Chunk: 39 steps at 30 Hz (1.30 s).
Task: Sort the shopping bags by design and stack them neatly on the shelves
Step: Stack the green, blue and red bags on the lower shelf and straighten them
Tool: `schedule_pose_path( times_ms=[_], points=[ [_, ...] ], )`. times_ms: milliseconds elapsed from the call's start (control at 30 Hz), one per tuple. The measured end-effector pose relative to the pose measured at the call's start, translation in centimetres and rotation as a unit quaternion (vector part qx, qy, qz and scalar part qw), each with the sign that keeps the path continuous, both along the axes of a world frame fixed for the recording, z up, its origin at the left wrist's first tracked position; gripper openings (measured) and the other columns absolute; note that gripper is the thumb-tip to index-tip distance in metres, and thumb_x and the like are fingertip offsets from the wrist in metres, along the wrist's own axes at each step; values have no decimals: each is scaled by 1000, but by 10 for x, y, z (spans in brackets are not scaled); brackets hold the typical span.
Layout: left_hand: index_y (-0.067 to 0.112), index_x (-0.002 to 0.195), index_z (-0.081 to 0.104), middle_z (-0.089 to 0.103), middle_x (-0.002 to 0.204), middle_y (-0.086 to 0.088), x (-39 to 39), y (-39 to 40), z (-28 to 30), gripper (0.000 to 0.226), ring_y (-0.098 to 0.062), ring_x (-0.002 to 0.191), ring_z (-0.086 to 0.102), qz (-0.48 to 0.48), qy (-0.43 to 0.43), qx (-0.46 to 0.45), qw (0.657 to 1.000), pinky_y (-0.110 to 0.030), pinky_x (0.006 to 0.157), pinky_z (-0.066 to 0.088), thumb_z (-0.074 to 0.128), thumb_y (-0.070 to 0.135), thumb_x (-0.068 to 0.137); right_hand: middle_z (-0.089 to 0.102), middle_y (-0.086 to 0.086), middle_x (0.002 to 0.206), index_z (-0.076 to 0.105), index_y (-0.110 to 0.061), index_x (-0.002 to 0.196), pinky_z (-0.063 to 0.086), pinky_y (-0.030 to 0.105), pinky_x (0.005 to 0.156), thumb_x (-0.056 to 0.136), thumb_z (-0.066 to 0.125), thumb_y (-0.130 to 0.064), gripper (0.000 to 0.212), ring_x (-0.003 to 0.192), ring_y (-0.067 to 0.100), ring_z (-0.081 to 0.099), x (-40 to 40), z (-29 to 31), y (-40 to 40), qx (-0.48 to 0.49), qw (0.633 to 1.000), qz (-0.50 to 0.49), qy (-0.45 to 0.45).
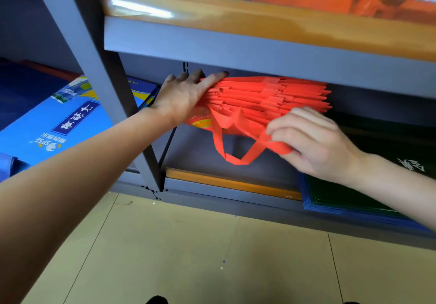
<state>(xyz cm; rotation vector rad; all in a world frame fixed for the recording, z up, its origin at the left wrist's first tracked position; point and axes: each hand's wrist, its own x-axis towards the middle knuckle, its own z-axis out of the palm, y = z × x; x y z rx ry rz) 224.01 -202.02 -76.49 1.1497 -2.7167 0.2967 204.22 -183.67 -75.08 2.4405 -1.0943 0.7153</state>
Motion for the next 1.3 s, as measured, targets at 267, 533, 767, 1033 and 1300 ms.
schedule_pose_path(
  times_ms=[267, 533, 767, 1033, 1300],
  points=[
    [31, 146, 24, 46, 136, -12, -8, -6, 9, 66, -33, 126, 42, 39, 22, -25, 999, -42, 100, 31, 57, 35, 90, 57, 11, 122, 61, -14, 112, 48, 38, 81, 82, 66, -32, 35, 96, 29, 57, -9, -35, -17, 143, 970, -60, 187],
    [36, 149, 14, 43, 128, -14, -3, 6, -1, 62, -33, 121, 40, -29, -9, -46, 998, -42, 94, 29, 42, 45, 95, 44, 12, 130, 55, -10, 114, 42, 52, 88, 84, 52, -31, 36, 110, 33, 45, -8, -26, -33, 70, 970, -227, -53],
    [39, 140, 27, 30, 128, -18, 6, -5, -25, 65, -34, 105, 35, -178, 40, -230, 956, -55, 79, 46, 57, 19, 86, 34, 18, 148, 28, -23, 144, 27, 56, 106, 64, 80, -43, 98, 133, 37, 35, -33, -32, -64, 66, 946, -289, 132],
    [37, 121, 62, 30, 149, -8, 8, 1, -25, 43, -41, 126, 21, -238, 22, -168, 956, -71, 90, 32, 46, 29, 82, 42, 20, 141, 20, -26, 146, 38, 56, 96, 56, 83, -48, 113, 124, 39, 46, -39, -32, -81, 33, 931, -301, 204],
    [33, 142, 26, 28, 149, -16, 2, 9, -38, 104, -43, 125, 35, -90, 61, -76, 991, -60, 95, 35, 80, 52, 57, 29, 14, 152, 23, -27, 147, 34, 53, 102, 54, 81, -53, 113, 134, 32, 35, -33, -41, -78, -21, 921, -295, 252]
  ],
)
